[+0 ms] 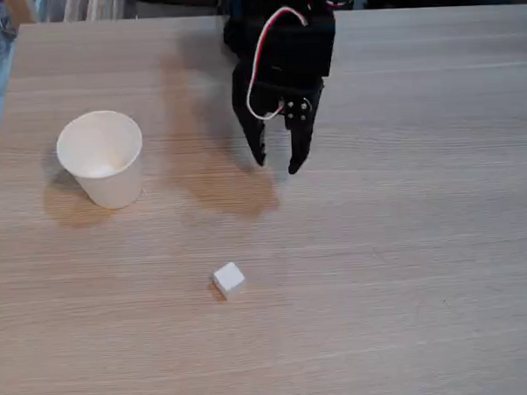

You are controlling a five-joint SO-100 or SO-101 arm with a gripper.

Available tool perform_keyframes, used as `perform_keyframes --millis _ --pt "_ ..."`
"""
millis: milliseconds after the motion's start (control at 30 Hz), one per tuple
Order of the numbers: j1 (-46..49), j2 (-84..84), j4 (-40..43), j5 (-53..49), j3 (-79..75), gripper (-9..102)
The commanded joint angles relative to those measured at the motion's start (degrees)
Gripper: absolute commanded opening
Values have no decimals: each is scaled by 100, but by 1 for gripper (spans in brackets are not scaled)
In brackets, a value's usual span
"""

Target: Grasp a block and put it in the bin.

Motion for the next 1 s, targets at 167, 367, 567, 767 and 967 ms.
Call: perform_keyframes --millis 167,367,567,767,967 --pt "141 -642 -510 185 -554 24" --pt "237 -1169 -668 149 -1063 25" --pt "237 -1661 -782 229 -1617 25" --pt "255 -2083 -853 202 -2083 25" --pt "299 -2531 -782 220 -2566 25"
